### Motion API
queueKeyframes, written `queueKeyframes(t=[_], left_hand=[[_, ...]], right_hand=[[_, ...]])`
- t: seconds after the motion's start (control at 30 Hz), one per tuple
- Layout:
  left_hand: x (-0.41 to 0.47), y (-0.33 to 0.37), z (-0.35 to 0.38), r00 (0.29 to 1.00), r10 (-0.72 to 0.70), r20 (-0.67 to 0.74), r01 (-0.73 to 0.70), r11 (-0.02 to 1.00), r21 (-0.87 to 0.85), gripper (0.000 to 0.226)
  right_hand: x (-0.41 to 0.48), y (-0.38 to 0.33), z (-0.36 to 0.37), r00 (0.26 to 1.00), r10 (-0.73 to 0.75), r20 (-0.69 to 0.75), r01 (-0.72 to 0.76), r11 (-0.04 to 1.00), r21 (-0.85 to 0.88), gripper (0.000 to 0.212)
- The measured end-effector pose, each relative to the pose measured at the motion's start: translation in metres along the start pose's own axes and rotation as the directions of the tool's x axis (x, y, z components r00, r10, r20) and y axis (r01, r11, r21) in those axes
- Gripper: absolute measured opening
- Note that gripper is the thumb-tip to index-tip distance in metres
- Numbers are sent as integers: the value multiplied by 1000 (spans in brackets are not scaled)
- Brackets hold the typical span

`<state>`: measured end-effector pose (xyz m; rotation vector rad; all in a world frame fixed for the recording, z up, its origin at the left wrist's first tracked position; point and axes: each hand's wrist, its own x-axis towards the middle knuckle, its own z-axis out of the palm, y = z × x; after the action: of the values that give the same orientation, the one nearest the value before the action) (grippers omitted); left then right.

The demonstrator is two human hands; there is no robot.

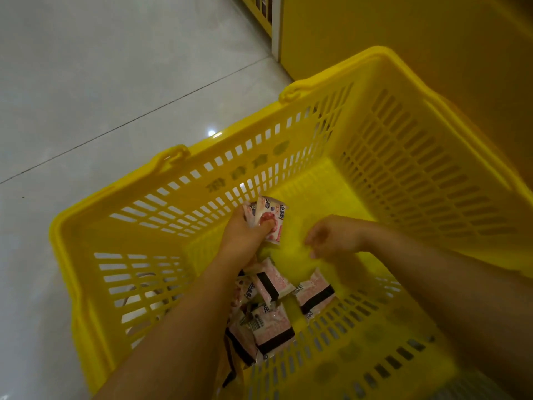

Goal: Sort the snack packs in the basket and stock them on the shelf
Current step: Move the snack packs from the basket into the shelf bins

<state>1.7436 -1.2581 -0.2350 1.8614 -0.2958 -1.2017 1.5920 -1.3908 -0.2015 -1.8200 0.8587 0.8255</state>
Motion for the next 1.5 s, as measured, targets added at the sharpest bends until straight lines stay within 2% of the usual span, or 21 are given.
queueKeyframes(t=[0.07,0.2,0.3,0.43,0.5,0.57,0.6,0.67,0.73,0.87,0.97,1.1,1.27,1.43,1.5], left_hand=[[-1,-3,-5,998,24,-54,-23,999,34,27],[-2,-4,-5,998,39,-59,-36,999,41,37],[-3,-4,-4,998,46,-47,-44,998,47,47],[-3,-4,-3,997,63,-38,-61,997,46,54],[-1,-4,-2,998,62,-29,-60,997,41,53],[0,-4,-1,998,52,-22,-52,998,29,53],[0,-4,0,999,48,-21,-48,999,17,53],[-1,-4,3,999,45,-22,-45,999,4,53],[-1,-4,5,999,45,-22,-45,999,12,54],[-3,-4,7,999,28,-21,-28,999,31,61],[-2,-4,7,1000,0,-22,0,1000,22,61],[-2,-5,9,1000,-3,-3,3,999,49,54],[-4,-3,14,997,3,77,-7,999,50,59],[-14,7,16,995,42,92,-45,999,24,63],[-21,20,20,992,77,101,-79,997,10,64]], right_hand=[[3,0,12,988,73,136,-40,972,-231,54],[10,-5,32,962,139,234,-35,916,-400,68],[10,-9,42,952,149,269,7,865,-503,58],[3,-12,41,953,119,278,45,854,-518,41],[-2,-9,21,980,72,187,22,890,-455,33],[-8,-4,-3,1000,4,-27,-13,944,-329,21],[-10,-1,-12,986,-26,-164,-13,974,-228,14],[-11,4,-20,901,-48,-432,49,999,-8,10],[-9,6,-18,821,-62,-567,119,991,65,11],[-2,4,-7,835,-77,-545,144,986,80,10],[0,2,-2,866,4,-501,126,966,226,6],[4,3,-2,879,125,-460,114,881,459,22],[5,0,0,906,226,-357,18,822,568,43],[-15,-2,-17,873,271,-406,57,770,635,49],[-34,0,-26,855,269,-443,65,793,606,48]])
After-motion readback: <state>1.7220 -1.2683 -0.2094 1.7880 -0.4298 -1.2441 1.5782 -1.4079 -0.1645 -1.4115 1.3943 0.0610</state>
